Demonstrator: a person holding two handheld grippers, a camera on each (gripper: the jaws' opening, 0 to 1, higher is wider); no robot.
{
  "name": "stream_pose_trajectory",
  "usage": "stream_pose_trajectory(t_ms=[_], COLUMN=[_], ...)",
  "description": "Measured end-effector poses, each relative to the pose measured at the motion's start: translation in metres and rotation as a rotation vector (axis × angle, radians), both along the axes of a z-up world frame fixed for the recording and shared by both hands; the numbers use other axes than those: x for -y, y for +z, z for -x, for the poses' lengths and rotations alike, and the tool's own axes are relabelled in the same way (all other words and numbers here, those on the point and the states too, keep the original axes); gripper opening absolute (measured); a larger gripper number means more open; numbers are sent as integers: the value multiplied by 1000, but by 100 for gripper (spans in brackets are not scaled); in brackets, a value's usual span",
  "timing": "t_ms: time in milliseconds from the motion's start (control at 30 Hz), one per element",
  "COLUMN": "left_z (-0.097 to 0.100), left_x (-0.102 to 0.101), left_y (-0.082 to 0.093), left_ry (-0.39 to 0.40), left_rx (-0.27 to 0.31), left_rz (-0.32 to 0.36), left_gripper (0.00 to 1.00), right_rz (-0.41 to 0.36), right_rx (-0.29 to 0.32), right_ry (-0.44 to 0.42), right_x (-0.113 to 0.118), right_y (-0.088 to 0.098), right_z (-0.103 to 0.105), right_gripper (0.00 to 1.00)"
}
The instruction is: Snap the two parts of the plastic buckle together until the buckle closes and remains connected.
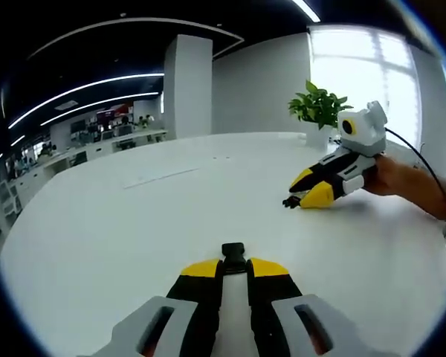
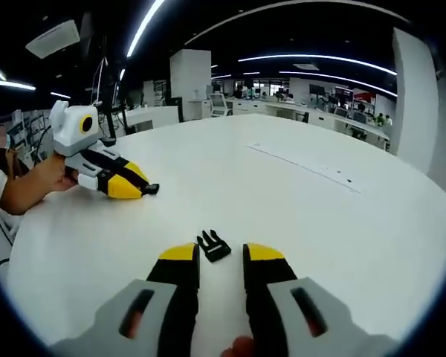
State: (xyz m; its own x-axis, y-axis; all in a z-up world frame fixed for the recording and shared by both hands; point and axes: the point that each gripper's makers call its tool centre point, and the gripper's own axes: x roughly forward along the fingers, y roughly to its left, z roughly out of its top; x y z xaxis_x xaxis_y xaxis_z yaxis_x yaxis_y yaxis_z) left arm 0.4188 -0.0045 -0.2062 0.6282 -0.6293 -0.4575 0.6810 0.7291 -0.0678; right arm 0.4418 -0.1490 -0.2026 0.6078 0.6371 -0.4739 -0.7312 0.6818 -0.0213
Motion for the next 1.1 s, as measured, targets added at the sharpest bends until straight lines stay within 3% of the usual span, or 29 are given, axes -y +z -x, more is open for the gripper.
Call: stream_pose_trajectory(t_ms=[600, 1100], left_z=[-4, -6], left_x=[3, 1], left_y=[0, 0], left_ry=[-25, -15], left_rx=[8, 12], left_rz=[7, 14], left_gripper=[14, 13], right_rz=[-38, -35], right_rx=[4, 18], right_ry=[38, 33], right_x=[-9, -3], right_y=[1, 2], right_z=[16, 11], right_gripper=[20, 18])
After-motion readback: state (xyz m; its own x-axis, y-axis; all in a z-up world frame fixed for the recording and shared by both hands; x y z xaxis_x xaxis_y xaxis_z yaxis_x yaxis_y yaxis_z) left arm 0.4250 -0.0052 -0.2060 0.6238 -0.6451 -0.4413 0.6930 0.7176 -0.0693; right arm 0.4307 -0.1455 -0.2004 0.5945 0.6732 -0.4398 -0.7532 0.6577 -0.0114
